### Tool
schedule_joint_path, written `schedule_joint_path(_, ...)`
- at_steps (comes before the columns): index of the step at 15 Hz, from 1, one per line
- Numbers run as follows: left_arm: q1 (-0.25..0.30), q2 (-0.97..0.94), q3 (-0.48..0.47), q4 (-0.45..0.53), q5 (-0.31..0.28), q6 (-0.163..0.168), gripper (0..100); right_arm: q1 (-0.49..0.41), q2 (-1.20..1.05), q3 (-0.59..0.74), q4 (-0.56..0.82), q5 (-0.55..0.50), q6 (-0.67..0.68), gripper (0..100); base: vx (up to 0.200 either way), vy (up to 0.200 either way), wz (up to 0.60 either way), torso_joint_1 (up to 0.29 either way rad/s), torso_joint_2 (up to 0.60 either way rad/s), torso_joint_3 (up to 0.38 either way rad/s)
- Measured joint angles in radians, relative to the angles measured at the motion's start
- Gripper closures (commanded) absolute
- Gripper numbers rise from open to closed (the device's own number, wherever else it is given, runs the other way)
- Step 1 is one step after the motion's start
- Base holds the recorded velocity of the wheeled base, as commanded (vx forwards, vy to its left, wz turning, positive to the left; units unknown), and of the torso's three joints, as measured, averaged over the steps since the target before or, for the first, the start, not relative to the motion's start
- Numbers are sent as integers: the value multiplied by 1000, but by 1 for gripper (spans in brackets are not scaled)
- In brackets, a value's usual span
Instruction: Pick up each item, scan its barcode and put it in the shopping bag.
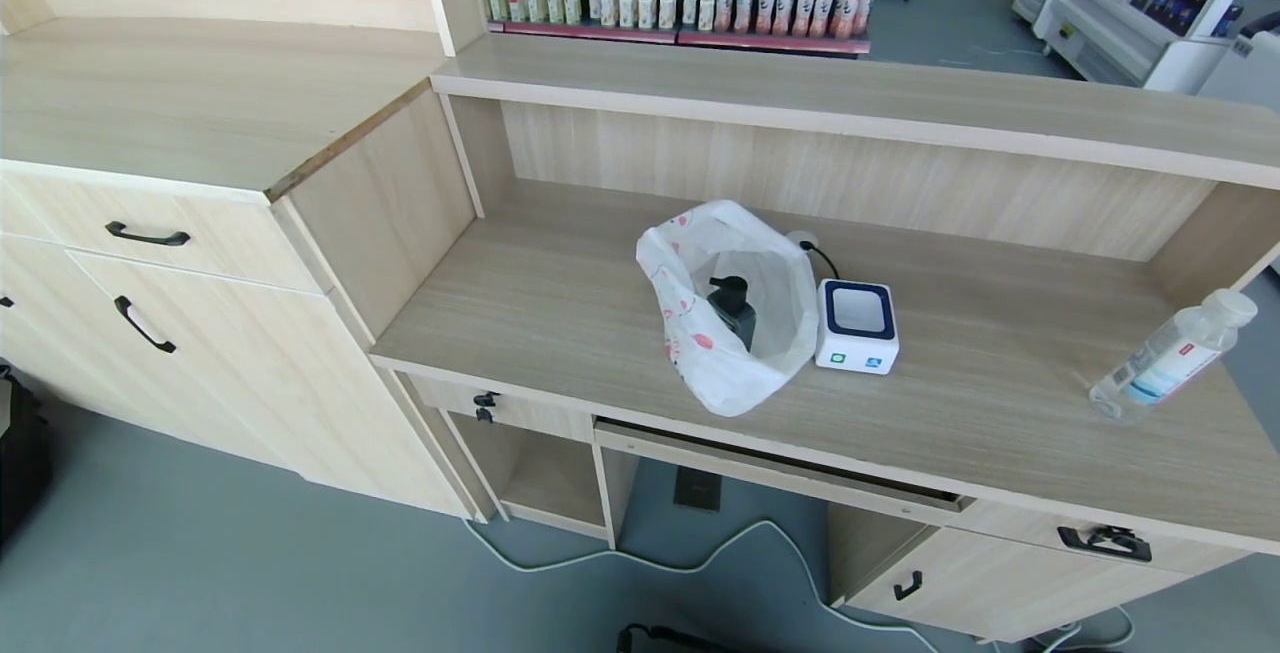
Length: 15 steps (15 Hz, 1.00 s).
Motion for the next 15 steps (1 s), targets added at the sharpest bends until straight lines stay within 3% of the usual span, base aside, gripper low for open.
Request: schedule_joint_path(15, 0, 0, 0, 0, 0, 0, 0, 67, 247, -47, -186, 0, 25, 0, 0, 0, 0, 0, 0, 0)
